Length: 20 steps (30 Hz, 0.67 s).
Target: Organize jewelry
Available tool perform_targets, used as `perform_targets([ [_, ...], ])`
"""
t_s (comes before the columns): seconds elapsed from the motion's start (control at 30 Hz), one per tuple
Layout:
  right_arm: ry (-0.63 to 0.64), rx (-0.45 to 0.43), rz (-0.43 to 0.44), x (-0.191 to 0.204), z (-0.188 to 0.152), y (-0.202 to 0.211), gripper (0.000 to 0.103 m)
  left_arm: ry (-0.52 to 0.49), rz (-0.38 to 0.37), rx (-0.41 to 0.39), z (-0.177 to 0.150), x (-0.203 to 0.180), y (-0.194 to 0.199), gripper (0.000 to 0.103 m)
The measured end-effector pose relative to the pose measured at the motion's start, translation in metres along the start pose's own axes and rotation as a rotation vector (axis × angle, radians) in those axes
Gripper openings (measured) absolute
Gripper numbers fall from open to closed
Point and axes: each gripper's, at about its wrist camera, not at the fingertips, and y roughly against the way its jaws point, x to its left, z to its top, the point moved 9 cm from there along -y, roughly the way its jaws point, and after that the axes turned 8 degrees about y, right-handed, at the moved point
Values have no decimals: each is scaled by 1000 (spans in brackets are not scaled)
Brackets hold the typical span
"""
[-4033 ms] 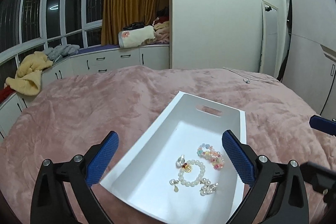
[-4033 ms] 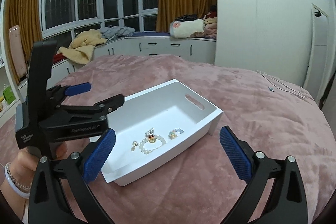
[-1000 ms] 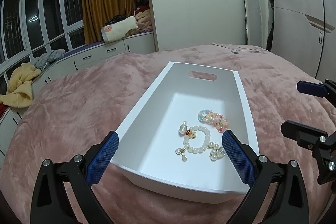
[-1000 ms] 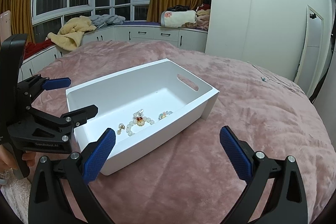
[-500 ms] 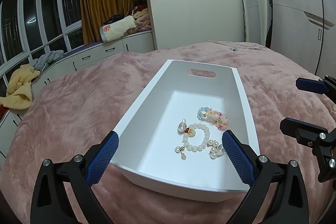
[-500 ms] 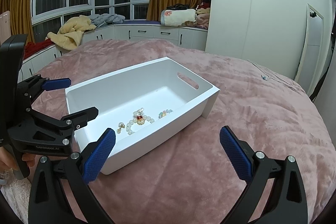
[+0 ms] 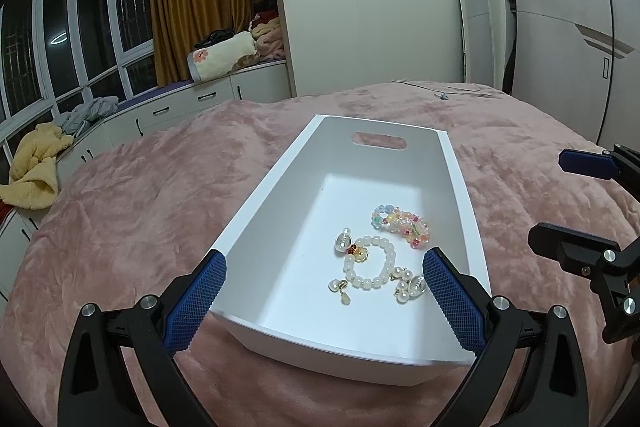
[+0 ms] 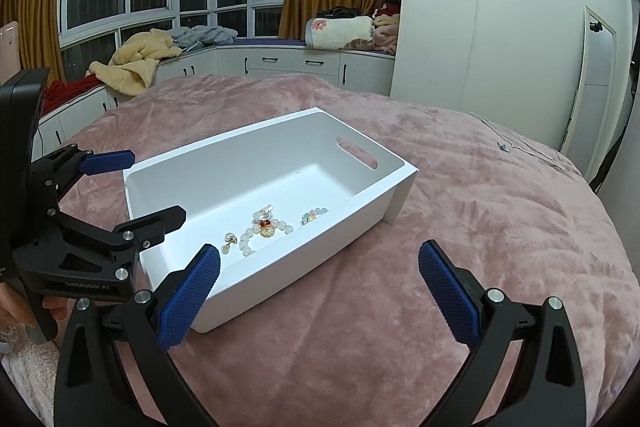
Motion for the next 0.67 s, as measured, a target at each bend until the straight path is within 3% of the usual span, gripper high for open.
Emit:
perform_targets([
  [0.4,-1,2,0,0,-1,0,98,-3,5,0,-1,1,-1,100],
  [0.67,0,3,0,1,-1,0,98,47,21,-1,2,15,-1,100],
])
